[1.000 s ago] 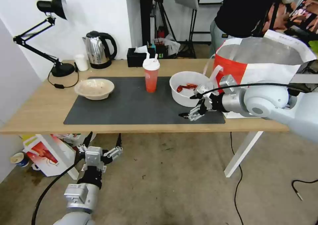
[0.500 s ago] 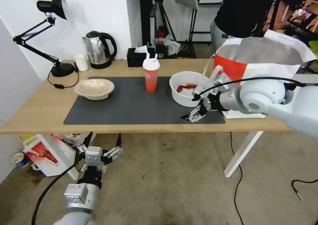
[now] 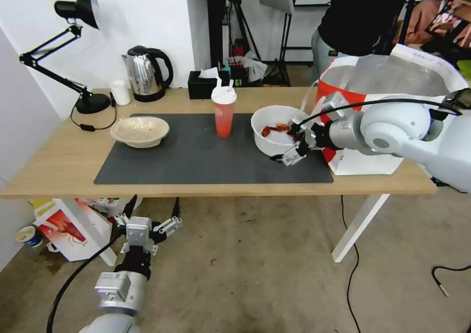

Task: Pick up the trash from the table and place it into the takeout bag.

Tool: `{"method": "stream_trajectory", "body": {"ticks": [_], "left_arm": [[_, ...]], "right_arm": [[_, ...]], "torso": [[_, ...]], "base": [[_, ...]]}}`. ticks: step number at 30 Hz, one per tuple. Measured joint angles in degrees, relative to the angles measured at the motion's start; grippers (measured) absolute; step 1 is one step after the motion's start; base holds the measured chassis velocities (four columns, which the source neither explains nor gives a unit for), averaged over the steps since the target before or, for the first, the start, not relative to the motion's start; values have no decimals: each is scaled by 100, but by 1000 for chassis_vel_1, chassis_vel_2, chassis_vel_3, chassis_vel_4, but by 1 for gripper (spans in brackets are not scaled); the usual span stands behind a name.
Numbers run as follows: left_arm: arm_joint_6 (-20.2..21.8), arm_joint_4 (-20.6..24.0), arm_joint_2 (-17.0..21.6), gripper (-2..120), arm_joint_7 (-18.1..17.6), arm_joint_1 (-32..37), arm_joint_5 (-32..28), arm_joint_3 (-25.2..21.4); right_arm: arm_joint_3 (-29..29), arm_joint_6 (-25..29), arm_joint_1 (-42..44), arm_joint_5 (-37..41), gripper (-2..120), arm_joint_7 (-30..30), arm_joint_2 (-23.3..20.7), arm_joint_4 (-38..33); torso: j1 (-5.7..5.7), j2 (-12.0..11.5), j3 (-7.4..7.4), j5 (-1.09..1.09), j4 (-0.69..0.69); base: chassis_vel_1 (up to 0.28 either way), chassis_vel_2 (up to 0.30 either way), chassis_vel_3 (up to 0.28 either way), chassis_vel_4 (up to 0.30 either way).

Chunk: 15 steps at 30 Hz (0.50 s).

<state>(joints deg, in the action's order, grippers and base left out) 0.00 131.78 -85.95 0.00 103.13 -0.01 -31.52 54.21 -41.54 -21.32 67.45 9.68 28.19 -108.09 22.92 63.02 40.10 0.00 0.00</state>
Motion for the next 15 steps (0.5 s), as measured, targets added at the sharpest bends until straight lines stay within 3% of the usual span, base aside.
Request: {"method": "stream_trajectory", "body": {"ticks": [15], "left_arm": [[0, 0, 0, 100, 0, 0, 0, 0]], "right_arm": [[-123, 11, 194, -278, 100, 252, 607, 966]], "torso": [[0, 0, 0, 0, 0]], "base": [[0, 0, 0, 0]]}}
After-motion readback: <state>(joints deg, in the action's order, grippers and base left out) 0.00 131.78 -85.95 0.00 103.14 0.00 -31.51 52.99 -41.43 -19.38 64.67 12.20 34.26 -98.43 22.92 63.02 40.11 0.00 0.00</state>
